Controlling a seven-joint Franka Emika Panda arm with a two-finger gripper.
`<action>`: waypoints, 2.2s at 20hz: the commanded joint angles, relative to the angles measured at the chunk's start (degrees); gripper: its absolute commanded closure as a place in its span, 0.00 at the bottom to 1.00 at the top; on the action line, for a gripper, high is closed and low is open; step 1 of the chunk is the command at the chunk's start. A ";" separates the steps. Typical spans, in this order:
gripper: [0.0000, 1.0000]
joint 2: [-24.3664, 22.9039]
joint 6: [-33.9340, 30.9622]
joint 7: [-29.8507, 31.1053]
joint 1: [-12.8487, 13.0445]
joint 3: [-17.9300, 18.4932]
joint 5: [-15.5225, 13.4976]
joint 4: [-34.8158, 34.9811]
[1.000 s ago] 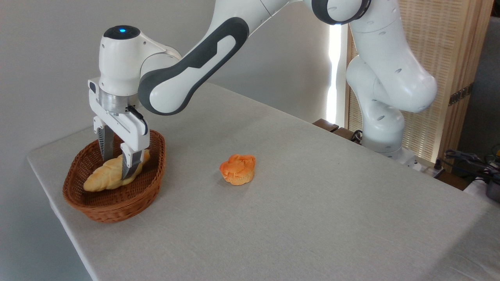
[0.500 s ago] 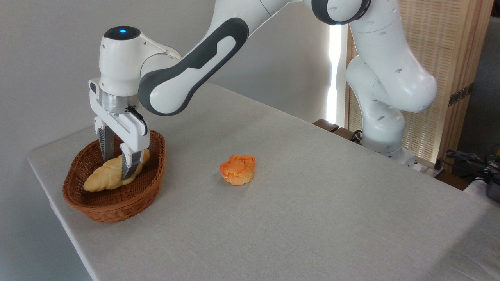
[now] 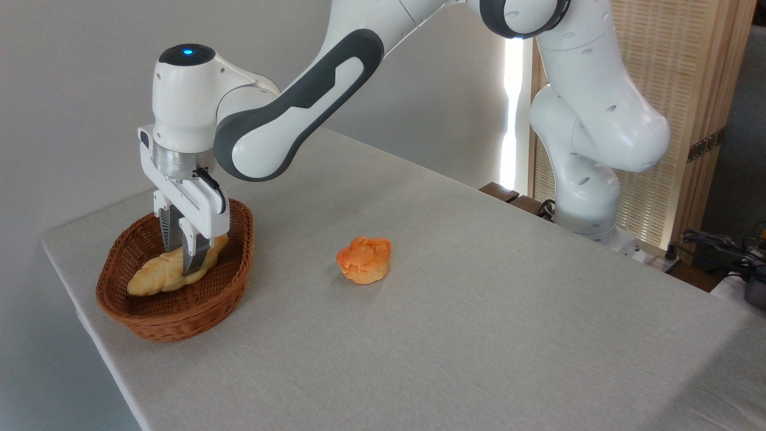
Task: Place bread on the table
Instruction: 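Lower the open gripper onto the bread roll in the basket, then close the gripper on the middle of the bread roll, then lift the bread roll out of the basket and carry it over the orange bun, then lower the bread roll onto the orange bun and open the gripper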
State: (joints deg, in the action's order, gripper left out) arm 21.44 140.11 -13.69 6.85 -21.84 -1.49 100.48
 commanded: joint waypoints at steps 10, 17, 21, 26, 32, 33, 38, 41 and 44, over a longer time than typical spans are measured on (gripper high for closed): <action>1.00 -1.31 -5.37 -0.55 -1.04 0.39 -4.48 -1.61; 1.00 -1.84 -5.46 -0.38 -2.19 0.31 -9.22 -2.48; 1.00 -2.89 -5.46 -0.11 -2.27 0.31 -11.07 -3.28; 1.00 -7.88 -12.19 -1.60 -3.94 2.40 -14.94 -3.28; 0.99 -20.63 -37.86 -31.00 -1.84 14.08 -14.85 1.53; 0.94 -22.83 -39.81 -35.83 -0.70 16.45 -14.51 4.43; 0.62 -27.07 -40.70 -45.55 4.93 21.31 -8.89 16.31; 0.07 -26.98 -40.62 -45.02 5.02 21.40 -8.35 16.67; 0.00 -27.15 -40.79 -44.94 4.76 22.10 -8.26 16.59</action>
State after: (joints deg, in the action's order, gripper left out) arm -4.36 98.87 -58.19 10.93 -1.54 -10.50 116.39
